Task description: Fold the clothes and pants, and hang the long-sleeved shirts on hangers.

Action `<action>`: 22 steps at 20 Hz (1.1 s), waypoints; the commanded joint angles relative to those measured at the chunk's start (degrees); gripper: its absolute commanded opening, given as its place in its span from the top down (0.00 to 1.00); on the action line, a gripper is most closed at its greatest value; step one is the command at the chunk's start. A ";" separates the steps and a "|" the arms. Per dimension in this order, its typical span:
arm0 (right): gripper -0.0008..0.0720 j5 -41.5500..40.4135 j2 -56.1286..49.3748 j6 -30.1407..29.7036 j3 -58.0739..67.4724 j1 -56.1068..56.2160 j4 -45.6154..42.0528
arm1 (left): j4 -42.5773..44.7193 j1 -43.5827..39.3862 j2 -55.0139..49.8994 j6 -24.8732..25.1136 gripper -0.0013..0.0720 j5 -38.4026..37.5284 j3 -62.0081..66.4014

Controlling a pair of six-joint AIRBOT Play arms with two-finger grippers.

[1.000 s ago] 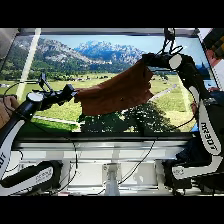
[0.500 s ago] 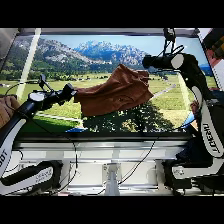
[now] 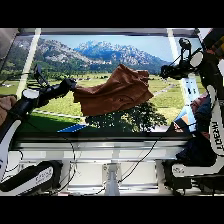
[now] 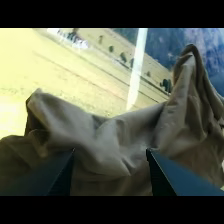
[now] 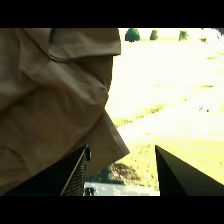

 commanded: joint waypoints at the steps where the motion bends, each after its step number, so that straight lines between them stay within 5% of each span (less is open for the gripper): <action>1: 0.38 2.64 -1.68 0.02 -1.53 -0.96 3.45 | 0.02 -0.07 4.22 8.68 0.26 -4.50 0.20; 11: 0.38 -4.17 -4.24 -9.38 -16.92 -0.92 32.76 | 0.24 -0.09 6.19 10.23 0.26 -8.59 0.17; 16: 0.44 -6.47 -6.23 -14.19 -19.10 3.37 34.67 | 0.24 -0.09 6.19 10.21 0.26 -8.59 0.15; 22: 0.44 -12.00 -9.79 -11.74 -19.06 8.31 34.62 | 0.24 -0.09 6.19 10.23 0.26 -8.98 0.15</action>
